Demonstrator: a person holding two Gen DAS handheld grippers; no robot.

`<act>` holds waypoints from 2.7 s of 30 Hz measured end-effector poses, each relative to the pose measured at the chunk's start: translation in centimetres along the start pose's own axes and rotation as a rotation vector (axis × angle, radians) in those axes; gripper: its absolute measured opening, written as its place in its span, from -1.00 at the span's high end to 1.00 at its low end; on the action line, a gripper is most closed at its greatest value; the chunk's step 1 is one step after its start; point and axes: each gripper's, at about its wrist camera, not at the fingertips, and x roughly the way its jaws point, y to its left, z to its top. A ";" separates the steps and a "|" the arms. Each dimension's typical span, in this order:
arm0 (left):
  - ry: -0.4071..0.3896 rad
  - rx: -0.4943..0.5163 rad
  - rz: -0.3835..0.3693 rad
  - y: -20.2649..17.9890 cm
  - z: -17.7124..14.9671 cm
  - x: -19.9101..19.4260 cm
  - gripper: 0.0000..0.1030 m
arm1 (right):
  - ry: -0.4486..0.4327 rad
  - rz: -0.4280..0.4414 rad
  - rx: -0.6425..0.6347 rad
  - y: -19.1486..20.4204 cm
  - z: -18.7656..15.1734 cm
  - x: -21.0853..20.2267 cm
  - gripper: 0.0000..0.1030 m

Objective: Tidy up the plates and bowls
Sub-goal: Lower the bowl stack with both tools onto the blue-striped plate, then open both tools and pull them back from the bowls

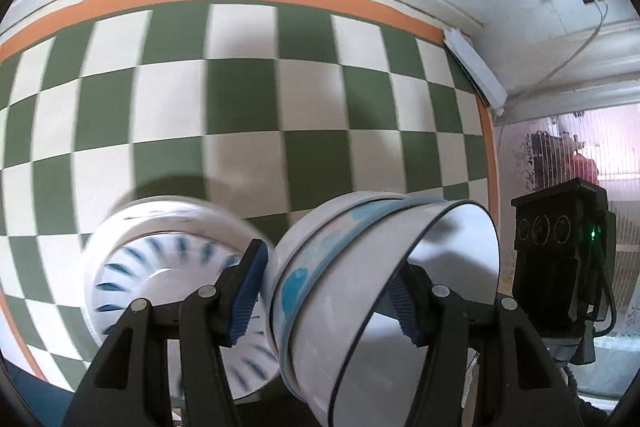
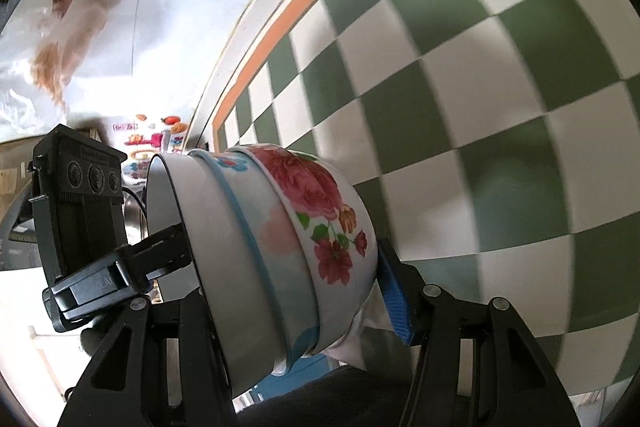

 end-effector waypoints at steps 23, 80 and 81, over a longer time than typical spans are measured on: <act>0.004 -0.209 0.007 12.9 -3.4 -0.2 -0.08 | 0.198 -0.082 -0.100 6.0 -2.8 13.2 -0.11; -0.528 0.018 0.329 7.8 -17.1 -16.6 -0.99 | -0.382 -0.606 -0.447 20.6 -19.9 -0.8 -0.86; -0.557 0.022 0.327 7.4 -17.8 -17.2 -0.99 | -0.409 -0.610 -0.457 21.0 -20.9 -1.5 -0.88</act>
